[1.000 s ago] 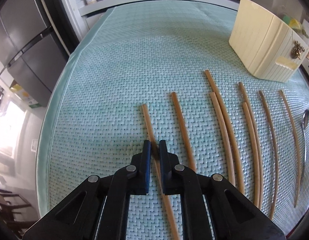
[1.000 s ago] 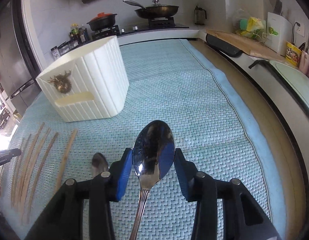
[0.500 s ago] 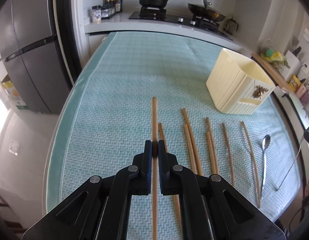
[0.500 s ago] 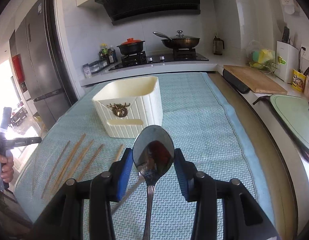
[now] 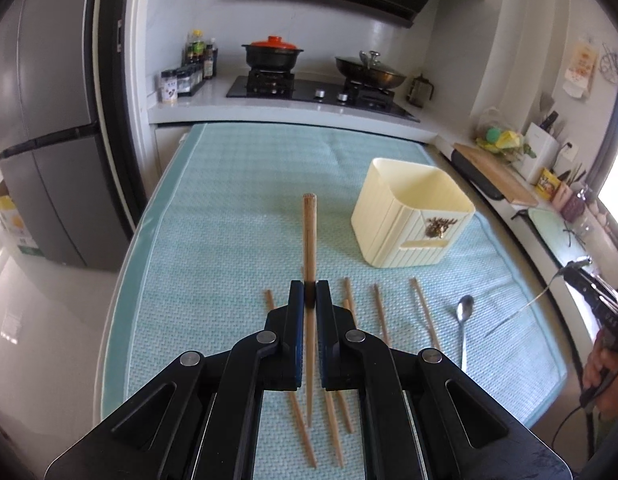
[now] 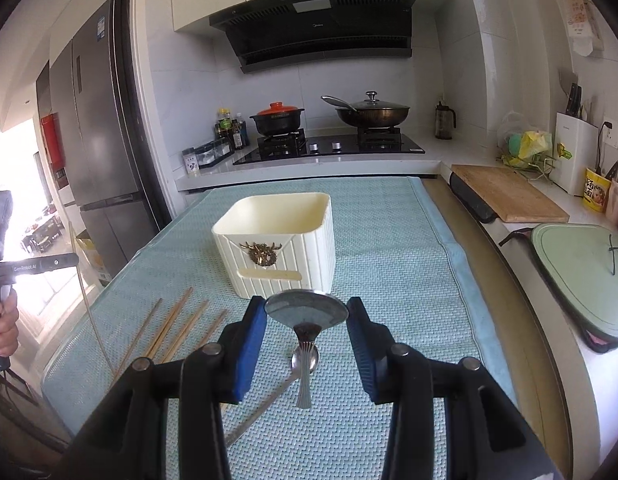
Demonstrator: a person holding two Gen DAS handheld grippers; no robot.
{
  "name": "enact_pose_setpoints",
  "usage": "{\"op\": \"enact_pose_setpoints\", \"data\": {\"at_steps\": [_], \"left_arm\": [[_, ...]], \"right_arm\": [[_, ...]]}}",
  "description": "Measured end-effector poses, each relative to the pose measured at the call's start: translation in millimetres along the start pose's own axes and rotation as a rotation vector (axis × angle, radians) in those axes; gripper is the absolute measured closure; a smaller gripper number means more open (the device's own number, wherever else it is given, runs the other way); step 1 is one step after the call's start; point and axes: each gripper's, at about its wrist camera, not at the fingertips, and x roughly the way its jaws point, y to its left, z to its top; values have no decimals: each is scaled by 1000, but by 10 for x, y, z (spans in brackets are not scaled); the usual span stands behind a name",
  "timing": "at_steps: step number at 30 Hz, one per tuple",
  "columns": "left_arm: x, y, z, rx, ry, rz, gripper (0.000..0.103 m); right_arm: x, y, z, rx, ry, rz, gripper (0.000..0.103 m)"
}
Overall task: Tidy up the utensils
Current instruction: 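Lift the chopstick with the left gripper while the right gripper carries the spoon over the holder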
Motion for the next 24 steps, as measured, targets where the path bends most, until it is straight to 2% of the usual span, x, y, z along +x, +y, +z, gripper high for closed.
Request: {"op": "enact_pose_setpoints", "data": {"at_steps": [5,15,24], "left_arm": [[-48,-105,114,21,-24,-19,99],[13,-194,438,-2,-27,-87,99],[-92,-403,1016,-3,-103,-134,99]], "right_arm": [[-52,6,106,-10,-15,8,61],[-156,8,393,-45,-50,17,61],[-193,91,922,-102,-126,23,61]]}}
